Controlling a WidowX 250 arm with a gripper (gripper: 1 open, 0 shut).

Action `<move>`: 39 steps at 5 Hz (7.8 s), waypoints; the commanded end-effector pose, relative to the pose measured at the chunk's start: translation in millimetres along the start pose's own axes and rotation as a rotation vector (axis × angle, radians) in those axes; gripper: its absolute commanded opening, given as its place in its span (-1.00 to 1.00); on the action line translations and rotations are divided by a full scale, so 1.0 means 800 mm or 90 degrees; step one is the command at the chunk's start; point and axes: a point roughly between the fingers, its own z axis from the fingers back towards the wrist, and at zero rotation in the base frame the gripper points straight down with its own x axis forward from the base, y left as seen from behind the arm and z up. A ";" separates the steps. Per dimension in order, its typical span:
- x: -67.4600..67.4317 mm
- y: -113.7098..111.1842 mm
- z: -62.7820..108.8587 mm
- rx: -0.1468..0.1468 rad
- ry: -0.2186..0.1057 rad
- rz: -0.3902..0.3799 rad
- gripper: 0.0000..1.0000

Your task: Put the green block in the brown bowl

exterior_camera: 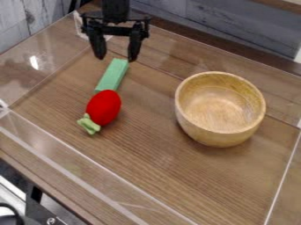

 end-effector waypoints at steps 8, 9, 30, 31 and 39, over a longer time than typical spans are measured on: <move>0.052 0.002 0.003 -0.059 -0.047 0.023 1.00; 0.045 -0.012 0.009 -0.063 -0.049 0.028 1.00; 0.035 0.017 -0.028 -0.042 0.006 -0.196 -1.00; 0.022 0.013 -0.006 -0.056 -0.003 -0.179 -1.00; -0.050 -0.191 0.054 -0.084 -0.003 -0.359 -1.00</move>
